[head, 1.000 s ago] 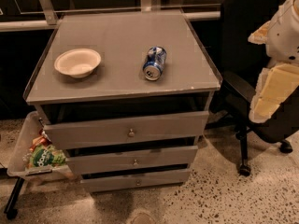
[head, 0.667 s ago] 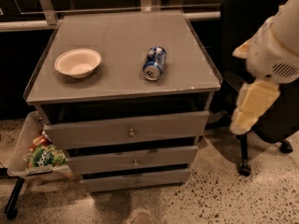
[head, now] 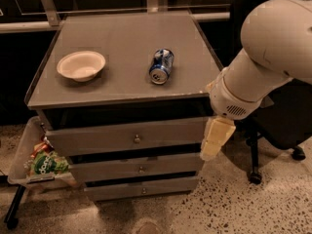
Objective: Open top drawer
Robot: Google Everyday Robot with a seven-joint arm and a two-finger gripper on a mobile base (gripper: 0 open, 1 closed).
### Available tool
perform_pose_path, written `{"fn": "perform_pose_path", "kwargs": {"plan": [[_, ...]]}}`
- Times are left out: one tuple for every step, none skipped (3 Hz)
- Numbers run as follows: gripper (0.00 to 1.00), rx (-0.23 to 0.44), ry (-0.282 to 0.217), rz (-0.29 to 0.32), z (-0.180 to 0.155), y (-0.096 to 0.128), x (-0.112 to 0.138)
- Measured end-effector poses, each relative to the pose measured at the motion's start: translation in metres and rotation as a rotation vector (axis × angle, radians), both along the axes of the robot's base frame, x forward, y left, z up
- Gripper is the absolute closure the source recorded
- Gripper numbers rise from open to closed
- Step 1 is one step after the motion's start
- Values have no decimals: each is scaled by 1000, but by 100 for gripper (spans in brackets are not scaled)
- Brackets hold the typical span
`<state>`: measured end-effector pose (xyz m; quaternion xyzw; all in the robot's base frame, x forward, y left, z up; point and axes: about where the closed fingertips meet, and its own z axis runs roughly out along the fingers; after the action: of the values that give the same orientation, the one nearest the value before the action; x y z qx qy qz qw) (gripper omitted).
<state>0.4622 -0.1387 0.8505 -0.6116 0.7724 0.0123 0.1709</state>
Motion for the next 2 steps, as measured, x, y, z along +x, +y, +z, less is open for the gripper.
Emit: {"fn": "perform_pose_path", "kwargs": {"plan": [[0, 0, 0, 0, 0, 0, 0], [0, 17, 25, -3, -26, 12, 2]]}}
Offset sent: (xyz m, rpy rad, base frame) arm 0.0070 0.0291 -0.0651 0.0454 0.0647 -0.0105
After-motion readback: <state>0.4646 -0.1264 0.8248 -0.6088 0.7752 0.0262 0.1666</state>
